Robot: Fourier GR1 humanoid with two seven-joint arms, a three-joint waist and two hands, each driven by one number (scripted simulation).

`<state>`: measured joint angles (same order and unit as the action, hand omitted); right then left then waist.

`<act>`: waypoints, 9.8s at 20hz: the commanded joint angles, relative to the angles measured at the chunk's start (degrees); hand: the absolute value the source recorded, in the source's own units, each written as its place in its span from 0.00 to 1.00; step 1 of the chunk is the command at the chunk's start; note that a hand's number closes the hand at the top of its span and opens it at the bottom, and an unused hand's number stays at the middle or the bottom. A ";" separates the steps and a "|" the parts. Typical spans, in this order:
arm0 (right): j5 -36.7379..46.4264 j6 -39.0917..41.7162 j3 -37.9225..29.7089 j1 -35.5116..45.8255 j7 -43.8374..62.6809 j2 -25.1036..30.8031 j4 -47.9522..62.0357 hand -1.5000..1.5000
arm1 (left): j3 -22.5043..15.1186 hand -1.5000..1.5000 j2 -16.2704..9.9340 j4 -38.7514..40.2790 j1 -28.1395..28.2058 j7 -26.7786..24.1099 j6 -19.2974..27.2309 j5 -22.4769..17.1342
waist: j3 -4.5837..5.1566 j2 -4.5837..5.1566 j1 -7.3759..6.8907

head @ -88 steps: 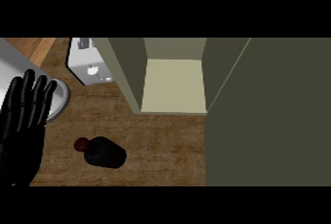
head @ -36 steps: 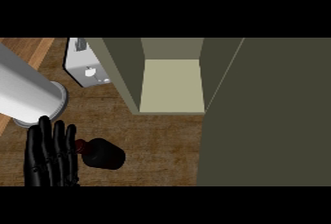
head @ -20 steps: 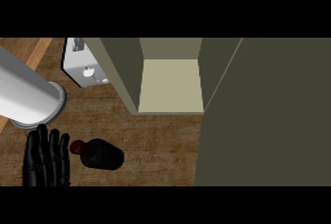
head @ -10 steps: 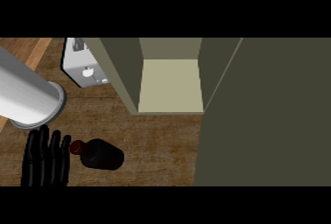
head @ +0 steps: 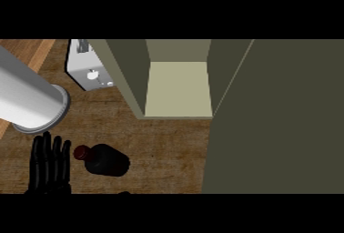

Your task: Pick up the wine, place it into the cabinet and close the cabinet

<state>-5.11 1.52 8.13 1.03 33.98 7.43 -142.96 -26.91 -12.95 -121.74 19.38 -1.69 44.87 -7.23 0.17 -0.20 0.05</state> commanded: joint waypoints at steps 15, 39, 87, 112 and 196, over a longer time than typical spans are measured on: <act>-2.85 1.23 -0.28 -2.61 4.12 -1.00 -9.10 0.00 | 11.64 0.00 4.63 23.55 0.51 -21.74 -21.45 -15.28 | -0.15 0.08 0.26; -3.47 2.82 -2.43 -1.49 4.24 -2.23 -9.04 0.00 | 17.80 0.00 6.39 39.90 -3.25 -29.40 -30.98 -16.55 | -0.18 0.09 0.17; 0.55 1.38 0.56 3.03 8.57 -5.06 -6.89 0.00 | 22.79 1.00 -1.17 42.68 -17.76 -32.66 -51.16 -12.43 | -0.18 -0.02 -0.08; -4.97 4.46 -6.67 5.04 5.85 -4.15 -2.59 0.00 | 7.06 1.00 12.18 14.34 -29.41 4.35 -31.85 -2.77 | -0.19 0.13 0.15; -7.98 6.75 -8.32 1.49 5.39 -4.65 -4.74 0.00 | 15.98 1.00 12.94 88.58 -70.96 -30.62 -15.92 -15.78 | -0.18 0.38 1.39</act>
<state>-6.82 8.65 1.89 3.96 37.08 2.60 -141.93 -10.87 -0.19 -35.47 -51.01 -29.28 27.29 -23.46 0.01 0.19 1.48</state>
